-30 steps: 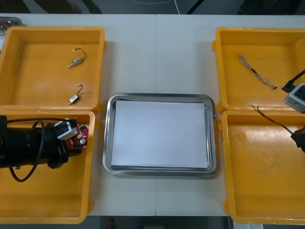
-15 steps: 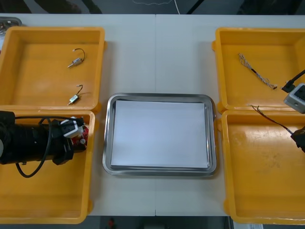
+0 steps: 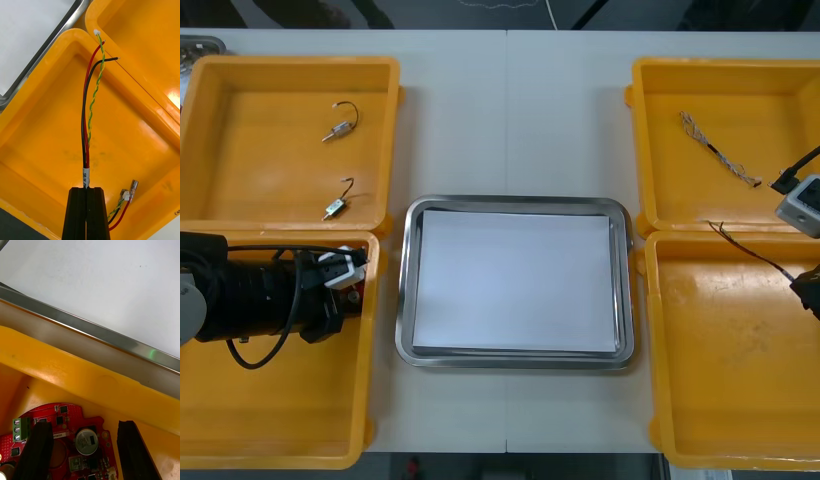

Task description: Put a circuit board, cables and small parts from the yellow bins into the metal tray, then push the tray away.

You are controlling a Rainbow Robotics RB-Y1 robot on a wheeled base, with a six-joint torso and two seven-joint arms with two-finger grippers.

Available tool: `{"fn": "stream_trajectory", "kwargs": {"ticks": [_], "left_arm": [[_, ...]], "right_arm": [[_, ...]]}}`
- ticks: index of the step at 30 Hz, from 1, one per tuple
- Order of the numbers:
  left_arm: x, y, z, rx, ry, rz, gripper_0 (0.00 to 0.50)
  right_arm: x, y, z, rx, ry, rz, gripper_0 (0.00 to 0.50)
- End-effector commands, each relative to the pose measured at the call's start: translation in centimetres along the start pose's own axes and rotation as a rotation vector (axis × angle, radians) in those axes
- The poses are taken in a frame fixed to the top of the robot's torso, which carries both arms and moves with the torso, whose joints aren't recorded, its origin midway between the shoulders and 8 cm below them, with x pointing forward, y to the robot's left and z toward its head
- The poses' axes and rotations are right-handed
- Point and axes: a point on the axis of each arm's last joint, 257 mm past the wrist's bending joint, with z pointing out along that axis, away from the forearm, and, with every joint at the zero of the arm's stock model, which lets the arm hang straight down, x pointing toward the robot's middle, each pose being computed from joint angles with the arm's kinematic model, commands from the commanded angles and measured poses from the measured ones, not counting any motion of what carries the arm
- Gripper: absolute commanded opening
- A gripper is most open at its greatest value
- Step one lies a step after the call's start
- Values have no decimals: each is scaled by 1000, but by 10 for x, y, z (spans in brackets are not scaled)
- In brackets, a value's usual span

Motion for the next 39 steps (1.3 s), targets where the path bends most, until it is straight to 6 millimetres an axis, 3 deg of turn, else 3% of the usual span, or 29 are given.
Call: {"fn": "stream_trajectory", "kwargs": {"ticks": [1, 20, 21, 22, 23, 24, 30, 39], "left_arm": [[-8, 6, 4, -12, -11, -143, 500], [-1, 3, 7, -13, 9, -147, 500], [-2, 2, 8, -12, 7, -147, 382], [-2, 2, 8, -12, 8, -147, 312], [-1, 0, 9, -9, 11, -145, 117], [-2, 0, 10, -10, 12, -138, 0], [-5, 0, 17, -21, 9, -114, 0], [-5, 4, 13, -19, 6, -124, 0]], "right_arm": [[-4, 3, -6, 16, 2, -1, 0], [-3, 2, -6, 19, 2, 0, 0], [-3, 2, -6, 19, 2, 0, 0], [-3, 2, -6, 19, 2, 0, 0], [-3, 2, -6, 19, 2, 0, 0], [-3, 2, -6, 20, 2, 0, 0], [-3, 1, -6, 22, 3, 1, 0], [-3, 1, -6, 24, 3, 2, 0]]}}
